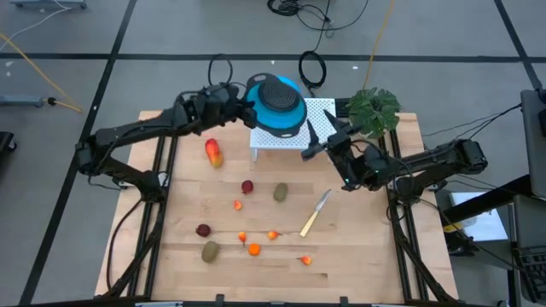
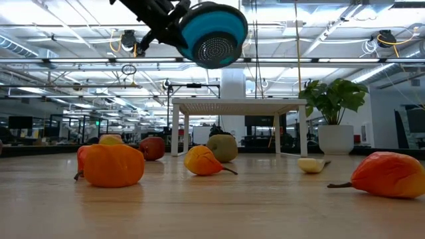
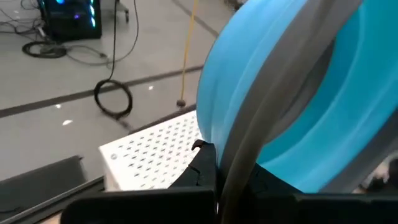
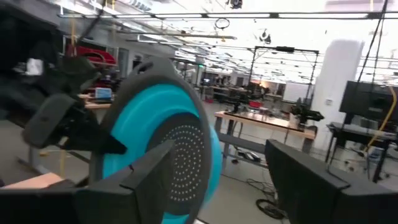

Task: Pick & Place Fruit
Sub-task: Put the blue strainer bowl on the shelf

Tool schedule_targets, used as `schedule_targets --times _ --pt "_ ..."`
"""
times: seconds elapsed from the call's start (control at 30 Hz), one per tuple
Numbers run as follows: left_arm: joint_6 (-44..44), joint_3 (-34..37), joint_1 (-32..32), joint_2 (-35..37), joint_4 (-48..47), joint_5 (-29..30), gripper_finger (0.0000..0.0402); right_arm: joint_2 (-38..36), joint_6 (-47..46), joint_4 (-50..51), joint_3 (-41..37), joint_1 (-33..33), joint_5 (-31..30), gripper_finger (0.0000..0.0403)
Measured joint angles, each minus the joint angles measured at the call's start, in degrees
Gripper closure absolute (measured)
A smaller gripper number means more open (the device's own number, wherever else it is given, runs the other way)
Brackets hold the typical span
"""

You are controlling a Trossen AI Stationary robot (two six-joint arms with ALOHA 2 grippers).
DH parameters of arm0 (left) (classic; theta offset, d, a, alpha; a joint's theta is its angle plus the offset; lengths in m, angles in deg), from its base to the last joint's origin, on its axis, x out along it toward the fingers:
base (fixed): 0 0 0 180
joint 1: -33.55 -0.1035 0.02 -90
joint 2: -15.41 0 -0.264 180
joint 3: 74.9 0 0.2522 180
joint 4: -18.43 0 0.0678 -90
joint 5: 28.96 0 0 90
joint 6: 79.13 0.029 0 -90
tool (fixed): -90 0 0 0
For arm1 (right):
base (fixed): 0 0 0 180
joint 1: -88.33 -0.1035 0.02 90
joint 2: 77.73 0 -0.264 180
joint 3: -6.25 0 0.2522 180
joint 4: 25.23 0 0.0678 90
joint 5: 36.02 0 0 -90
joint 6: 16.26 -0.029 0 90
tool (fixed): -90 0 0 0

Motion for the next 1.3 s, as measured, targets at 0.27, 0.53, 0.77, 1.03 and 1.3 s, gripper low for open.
schedule_targets --times 0.27,0.53,0.77,1.03,1.3 --pt "0.8 -7.3 -3.9 0.0 -12.2 -10.7 0.0400 -6.9 -7.2 2.4 -5.5 -4.8 0.1 0.0273" --pt "-0.9 -8.8 -6.7 0.0 -19.0 -20.8 0.0400 -14.5 -11.8 7.2 -12.6 -10.2 1.0 0.0396" --pt "-4.9 -8.8 -7.9 0.0 -20.8 -25.8 0.0400 -22.3 -12.1 15.4 -18.3 -13.1 15.7 0.0401" --pt "-11.0 -8.8 -8.1 -1.3 -20.5 -28.3 0.0401 -31.6 -17.8 29.0 -22.7 -13.3 31.7 0.0402" --pt "-18.8 -8.8 -8.1 -1.7 -20.5 -28.1 0.0401 -36.8 -21.1 42.4 -22.8 -13.3 40.2 0.0402"
